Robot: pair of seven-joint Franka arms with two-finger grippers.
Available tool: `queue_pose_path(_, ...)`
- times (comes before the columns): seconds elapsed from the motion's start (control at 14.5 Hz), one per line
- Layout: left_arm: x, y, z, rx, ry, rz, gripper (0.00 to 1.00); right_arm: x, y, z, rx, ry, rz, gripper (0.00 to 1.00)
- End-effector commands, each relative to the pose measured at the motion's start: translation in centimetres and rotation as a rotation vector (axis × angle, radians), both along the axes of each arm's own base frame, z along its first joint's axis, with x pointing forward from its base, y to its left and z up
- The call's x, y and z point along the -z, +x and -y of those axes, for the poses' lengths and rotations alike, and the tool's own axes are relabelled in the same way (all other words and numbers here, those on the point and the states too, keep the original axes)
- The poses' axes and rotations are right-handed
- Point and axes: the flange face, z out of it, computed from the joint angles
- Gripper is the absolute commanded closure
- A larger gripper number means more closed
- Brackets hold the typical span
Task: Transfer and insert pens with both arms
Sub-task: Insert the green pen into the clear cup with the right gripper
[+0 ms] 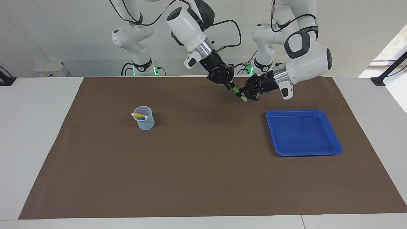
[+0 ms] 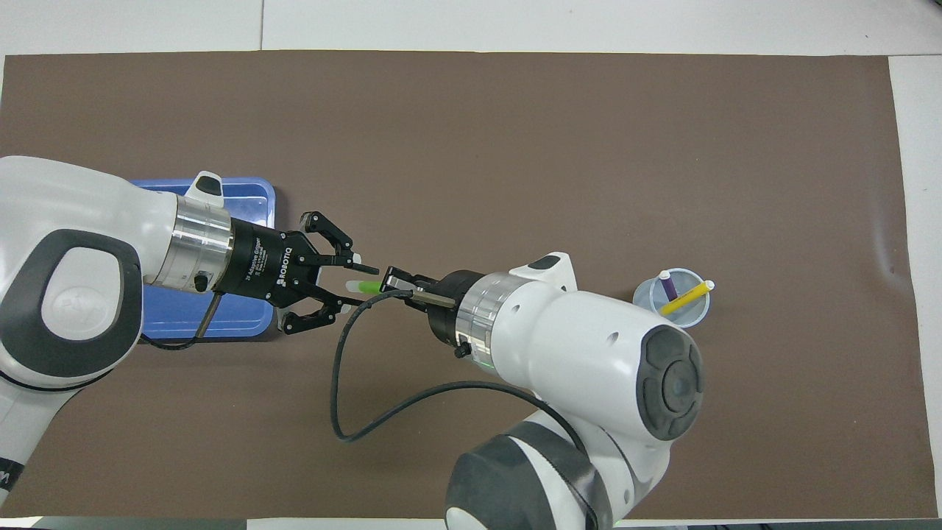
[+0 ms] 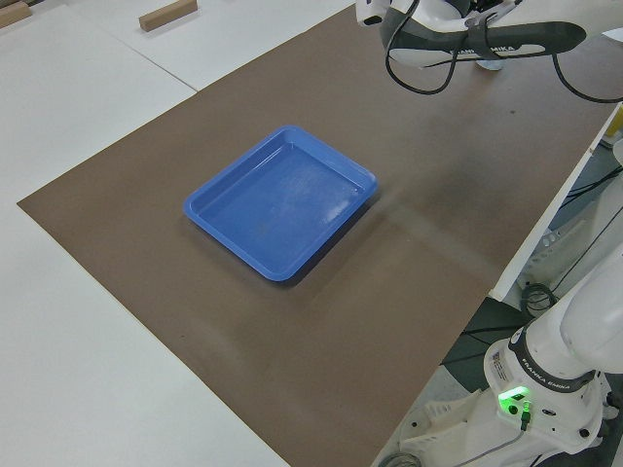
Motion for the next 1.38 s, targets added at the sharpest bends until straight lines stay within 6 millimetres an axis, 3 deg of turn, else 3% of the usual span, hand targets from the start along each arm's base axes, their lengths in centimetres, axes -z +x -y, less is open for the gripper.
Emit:
queue_pose_path(0.0, -0.5, -0.8, 0.2, -0.015, 0.002, 0.015, 0.0, -0.9, 2.2, 3.9, -0.07, -0.045, 0.002, 1.0)
queue_pose_path(0.41, -0.2, -0.8, 0.5, 0.021, 0.07, 0.065, 0.0, -5.5, 5.9, 14.7, -0.358, -0.356, -0.043, 1.0)
queue_pose_path(0.55, -0.7, -0.4, 0.7, 0.017, 0.068, 0.077, 0.0, -5.0, 6.0, 18.5, -0.485, -0.476, -0.062, 1.0)
queue_pose_path(0.76, -0.9, -0.1, 0.7, 0.014, 0.067, 0.087, 0.0, -3.2, 5.1, 22.8, -0.668, -0.695, -0.083, 1.0)
queue_pose_path(0.96, -1.6, 0.2, 0.8, 0.005, 0.064, 0.103, 0.0, -1.0, 4.1, 26.8, -0.736, -0.717, -0.103, 1.0)
queue_pose_path(1.1, -1.8, 0.6, 0.2, -0.018, 0.065, 0.115, 0.0, -0.2, 3.7, 28.6, -0.734, -0.712, -0.119, 1.0)
queue_pose_path(1.31, -2.1, 0.9, -0.2, -0.028, 0.065, 0.12, 0.0, 2.9, 2.3, 29.9, -0.709, -0.714, -0.105, 1.0)
